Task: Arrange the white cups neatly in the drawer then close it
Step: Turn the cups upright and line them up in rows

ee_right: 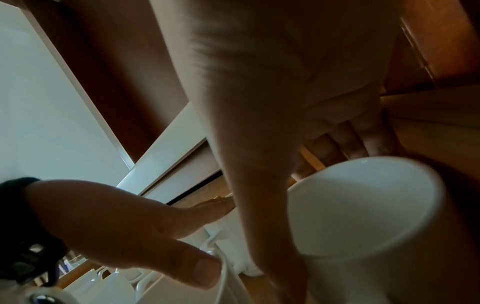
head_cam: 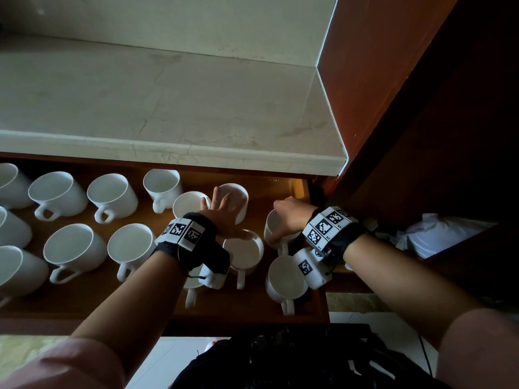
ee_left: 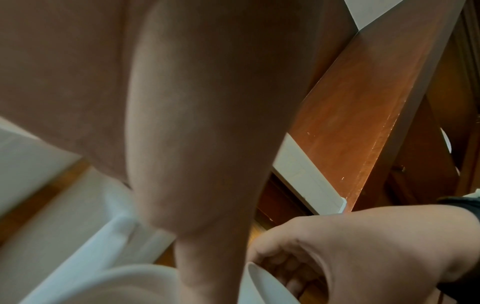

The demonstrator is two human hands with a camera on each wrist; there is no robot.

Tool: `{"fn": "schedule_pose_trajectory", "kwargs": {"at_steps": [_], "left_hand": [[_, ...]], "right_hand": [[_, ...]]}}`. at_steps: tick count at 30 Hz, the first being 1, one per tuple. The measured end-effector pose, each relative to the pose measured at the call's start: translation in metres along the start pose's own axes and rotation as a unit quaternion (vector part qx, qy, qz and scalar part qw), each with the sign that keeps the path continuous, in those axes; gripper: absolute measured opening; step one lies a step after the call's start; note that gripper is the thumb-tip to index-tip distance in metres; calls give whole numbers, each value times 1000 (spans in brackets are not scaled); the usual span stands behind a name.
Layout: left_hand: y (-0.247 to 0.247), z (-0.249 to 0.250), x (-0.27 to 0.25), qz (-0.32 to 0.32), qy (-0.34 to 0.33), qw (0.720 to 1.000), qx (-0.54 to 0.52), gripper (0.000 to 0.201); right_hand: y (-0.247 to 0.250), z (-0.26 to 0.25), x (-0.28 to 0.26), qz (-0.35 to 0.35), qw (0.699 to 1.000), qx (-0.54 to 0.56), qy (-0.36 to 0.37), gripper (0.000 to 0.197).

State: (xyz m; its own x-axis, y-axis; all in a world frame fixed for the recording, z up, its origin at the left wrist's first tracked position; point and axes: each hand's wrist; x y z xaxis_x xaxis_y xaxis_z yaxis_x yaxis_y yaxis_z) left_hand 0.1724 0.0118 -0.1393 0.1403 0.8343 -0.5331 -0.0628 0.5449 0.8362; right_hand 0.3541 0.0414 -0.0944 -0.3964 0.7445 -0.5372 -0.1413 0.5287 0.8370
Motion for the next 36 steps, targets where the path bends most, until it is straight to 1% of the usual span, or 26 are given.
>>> {"fn": "schedule_pose_trajectory", "kwargs": {"at_steps": [11,16,19,21,23,26,30,32,34,36], "left_hand": [[1,0,1,-2,1,1000,-2,103],[3,1,0,-8,3,1000,-5,103],[2,-1,0,-4,-1,1000,-6,103],[3,-3,0,2,-6,1000,-7,103],[4,-4,-2,6,-12,1000,-12,102],[10,-4,-7,8,-17,999,-35,101],[20,-6,-18,-17,-44,996,-77,100],[24,-8,-24,-17,-61,995,-83,98],[28,-9,-30,-3,-85,992,-96,91],[33,-11,-34,39,-112,987,-108,78]], "right_hand": [[-1,1,-1,0,1000,4,3,67],[-1,3,1,-18,1000,7,-5,82],[-1,2,2,-12,1000,21,-5,96],[0,-1,2,-10,999,38,-1,99],[1,-5,4,-9,998,55,4,96],[0,-10,11,-7,998,63,-3,86],[-5,-9,19,2,995,92,-44,79],[-10,-7,23,6,992,107,-71,77],[-15,-6,26,-5,988,124,-92,78],[-17,-6,27,-9,983,151,-108,77]]}}
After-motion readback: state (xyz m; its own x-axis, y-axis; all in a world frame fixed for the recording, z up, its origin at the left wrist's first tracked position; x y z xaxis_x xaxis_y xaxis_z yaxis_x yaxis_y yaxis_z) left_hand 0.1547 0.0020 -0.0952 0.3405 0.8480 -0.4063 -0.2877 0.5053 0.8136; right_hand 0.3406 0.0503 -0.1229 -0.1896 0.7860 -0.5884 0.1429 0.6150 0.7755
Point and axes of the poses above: each hand's wrist, its own x-axis towards the middle knuckle, its own y-axis out of the back of the hand, z = x × y, and after that the axes turned 3 degrees about y, right-handed
